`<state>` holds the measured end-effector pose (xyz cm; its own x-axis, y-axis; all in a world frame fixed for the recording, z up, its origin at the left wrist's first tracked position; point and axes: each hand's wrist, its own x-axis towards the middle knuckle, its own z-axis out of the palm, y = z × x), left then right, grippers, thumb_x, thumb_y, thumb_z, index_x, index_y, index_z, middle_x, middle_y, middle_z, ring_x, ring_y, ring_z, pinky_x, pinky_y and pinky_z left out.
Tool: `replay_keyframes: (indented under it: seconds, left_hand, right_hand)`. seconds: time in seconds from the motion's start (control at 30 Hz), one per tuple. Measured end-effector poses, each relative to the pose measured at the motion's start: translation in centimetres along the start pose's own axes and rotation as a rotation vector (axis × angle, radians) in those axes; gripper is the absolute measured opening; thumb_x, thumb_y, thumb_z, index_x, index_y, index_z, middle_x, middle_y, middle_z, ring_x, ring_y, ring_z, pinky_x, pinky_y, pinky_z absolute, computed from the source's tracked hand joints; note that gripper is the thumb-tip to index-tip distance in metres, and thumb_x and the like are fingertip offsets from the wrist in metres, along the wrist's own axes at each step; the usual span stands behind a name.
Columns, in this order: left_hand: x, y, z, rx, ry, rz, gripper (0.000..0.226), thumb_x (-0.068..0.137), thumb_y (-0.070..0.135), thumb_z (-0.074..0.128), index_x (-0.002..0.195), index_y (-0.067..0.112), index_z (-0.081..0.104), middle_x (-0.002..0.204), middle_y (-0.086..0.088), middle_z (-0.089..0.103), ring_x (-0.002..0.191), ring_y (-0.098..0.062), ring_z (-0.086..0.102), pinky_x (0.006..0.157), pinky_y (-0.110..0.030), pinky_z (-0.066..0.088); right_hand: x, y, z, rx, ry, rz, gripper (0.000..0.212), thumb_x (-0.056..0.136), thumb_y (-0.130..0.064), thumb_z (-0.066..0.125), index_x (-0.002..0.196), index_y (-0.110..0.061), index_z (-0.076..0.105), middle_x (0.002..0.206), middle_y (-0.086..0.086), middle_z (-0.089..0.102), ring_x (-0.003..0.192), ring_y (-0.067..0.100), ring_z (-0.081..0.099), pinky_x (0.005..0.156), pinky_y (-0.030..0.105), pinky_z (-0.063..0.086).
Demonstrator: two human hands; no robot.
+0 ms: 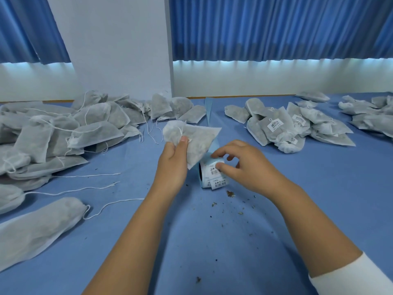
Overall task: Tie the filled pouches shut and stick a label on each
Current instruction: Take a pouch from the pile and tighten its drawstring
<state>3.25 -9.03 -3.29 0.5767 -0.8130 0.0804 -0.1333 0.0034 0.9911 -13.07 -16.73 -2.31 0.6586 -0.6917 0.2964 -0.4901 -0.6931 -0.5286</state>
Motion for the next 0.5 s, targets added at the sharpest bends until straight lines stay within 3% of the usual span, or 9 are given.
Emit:
replay_keyframes:
  seconds: [0.07, 0.17, 0.33, 0.43, 0.5]
  left_hand:
    - [-0.06, -0.01, 0.19, 0.018, -0.007, -0.003, 0.024, 0.103, 0.048, 0.041, 0.097, 0.030, 0.055, 0.100, 0.011, 0.064, 0.086, 0.003, 0.056, 0.062, -0.009, 0.038]
    - [0.21, -0.30, 0.23, 0.051, -0.028, -0.016, 0.024, 0.103, 0.047, 0.041, 0.088, 0.031, 0.051, 0.093, 0.015, 0.055, 0.080, 0.004, 0.050, 0.065, -0.016, 0.037]
    - [0.84, -0.64, 0.01, 0.056, -0.033, -0.016, 0.022, 0.103, 0.046, 0.041, 0.090, 0.031, 0.052, 0.096, 0.014, 0.056, 0.083, 0.003, 0.050, 0.068, -0.018, 0.036]
    - [0.87, -0.66, -0.03, 0.047, -0.039, -0.020, 0.026, 0.103, 0.047, 0.042, 0.103, 0.026, 0.056, 0.109, 0.007, 0.062, 0.090, -0.002, 0.055, 0.071, -0.019, 0.038]
    - [0.86, -0.65, -0.02, 0.047, -0.035, -0.019, 0.025, 0.103, 0.046, 0.042, 0.101, 0.026, 0.056, 0.110, 0.005, 0.063, 0.092, -0.003, 0.056, 0.073, -0.019, 0.039]
  right_hand:
    - [0.10, -0.09, 0.57, -0.042, 0.024, -0.036, 0.021, 0.093, -0.026, 0.064, 0.113, -0.029, 0.067, 0.111, -0.013, 0.059, 0.102, 0.008, 0.052, 0.079, 0.016, 0.034]
    - [0.16, -0.01, 0.71, -0.087, 0.042, -0.061, 0.022, 0.093, -0.027, 0.063, 0.115, -0.027, 0.068, 0.105, -0.018, 0.057, 0.104, 0.008, 0.048, 0.080, 0.016, 0.032]
    - [0.06, 0.37, 0.33, -0.078, 0.052, -0.051, 0.026, 0.091, -0.028, 0.067, 0.116, -0.027, 0.070, 0.117, -0.014, 0.066, 0.090, -0.001, 0.044, 0.082, 0.014, 0.034]
    - [-0.04, 0.14, 0.29, -0.086, 0.059, -0.019, 0.026, 0.090, -0.030, 0.068, 0.116, -0.029, 0.071, 0.117, -0.011, 0.067, 0.100, 0.005, 0.052, 0.090, 0.024, 0.043]
    - [-0.14, 0.01, 0.23, -0.091, 0.064, 0.003, 0.025, 0.090, -0.032, 0.068, 0.114, -0.031, 0.071, 0.115, -0.010, 0.068, 0.104, 0.009, 0.055, 0.092, 0.030, 0.046]
